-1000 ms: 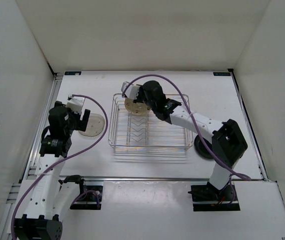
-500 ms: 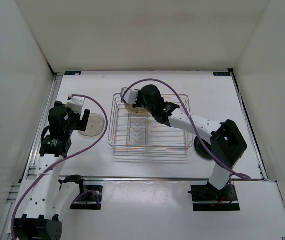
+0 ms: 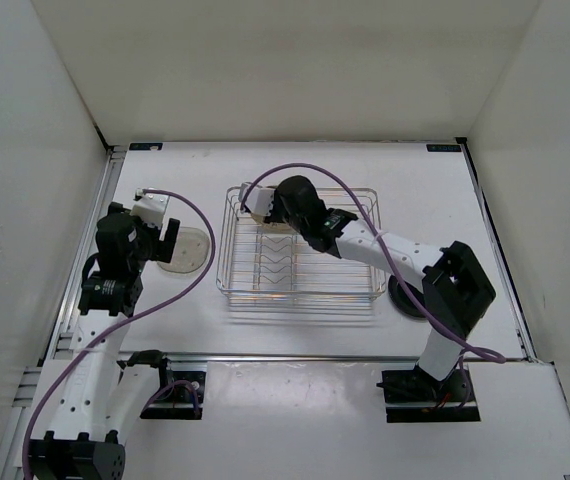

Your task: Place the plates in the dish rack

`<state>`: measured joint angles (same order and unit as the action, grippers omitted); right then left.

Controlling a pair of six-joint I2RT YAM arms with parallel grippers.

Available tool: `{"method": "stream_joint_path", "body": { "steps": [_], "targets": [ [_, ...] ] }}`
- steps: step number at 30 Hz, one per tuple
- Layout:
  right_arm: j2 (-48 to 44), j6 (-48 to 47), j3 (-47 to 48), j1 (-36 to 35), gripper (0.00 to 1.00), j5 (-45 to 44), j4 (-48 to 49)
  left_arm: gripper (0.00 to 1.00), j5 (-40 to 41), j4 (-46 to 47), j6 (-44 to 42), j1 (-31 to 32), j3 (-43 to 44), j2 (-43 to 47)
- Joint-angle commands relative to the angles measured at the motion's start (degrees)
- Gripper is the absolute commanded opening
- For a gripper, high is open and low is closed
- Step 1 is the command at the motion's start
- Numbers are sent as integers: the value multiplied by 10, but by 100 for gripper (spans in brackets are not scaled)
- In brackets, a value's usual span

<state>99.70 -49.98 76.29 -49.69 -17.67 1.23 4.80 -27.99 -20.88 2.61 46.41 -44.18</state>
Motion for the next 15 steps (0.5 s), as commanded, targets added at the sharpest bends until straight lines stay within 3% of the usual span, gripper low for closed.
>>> {"method": "stream_joint_path", "body": {
  "steps": [1, 15],
  "targets": [
    [-29, 36, 6, -9, 0, 11, -26, 100, -8, 4, 8, -9, 3, 15],
    [4, 41, 19, -4, 0, 21, -33, 100, -8, 4, 8, -9, 3, 20]
  ]
}}
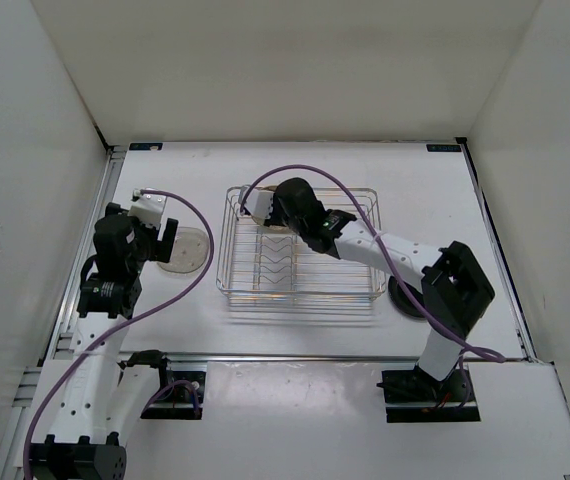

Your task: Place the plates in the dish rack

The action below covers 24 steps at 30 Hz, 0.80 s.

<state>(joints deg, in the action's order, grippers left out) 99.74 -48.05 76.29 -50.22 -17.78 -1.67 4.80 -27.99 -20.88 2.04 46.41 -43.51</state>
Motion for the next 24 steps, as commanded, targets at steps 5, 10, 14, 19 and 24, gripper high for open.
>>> {"method": "stream_joint_path", "body": {
  "steps": [5, 10, 14, 19, 24],
  "targets": [
    [25, 22, 36, 1, 0, 22, -3, 100, -8, 4, 8, -3, 3, 13],
    [48, 28, 53, 1, 0, 22, -3, 100, -8, 4, 8, -8, 3, 13],
    [55, 33, 64, 6, 0, 27, -3, 100, -8, 4, 8, -8, 3, 13],
    [60, 33, 69, 6, 0, 28, -9, 100, -8, 4, 13, -8, 3, 13],
    [65, 33, 75, 6, 5, 22, -9, 100, -8, 4, 13, -8, 3, 13]
  ]
}}
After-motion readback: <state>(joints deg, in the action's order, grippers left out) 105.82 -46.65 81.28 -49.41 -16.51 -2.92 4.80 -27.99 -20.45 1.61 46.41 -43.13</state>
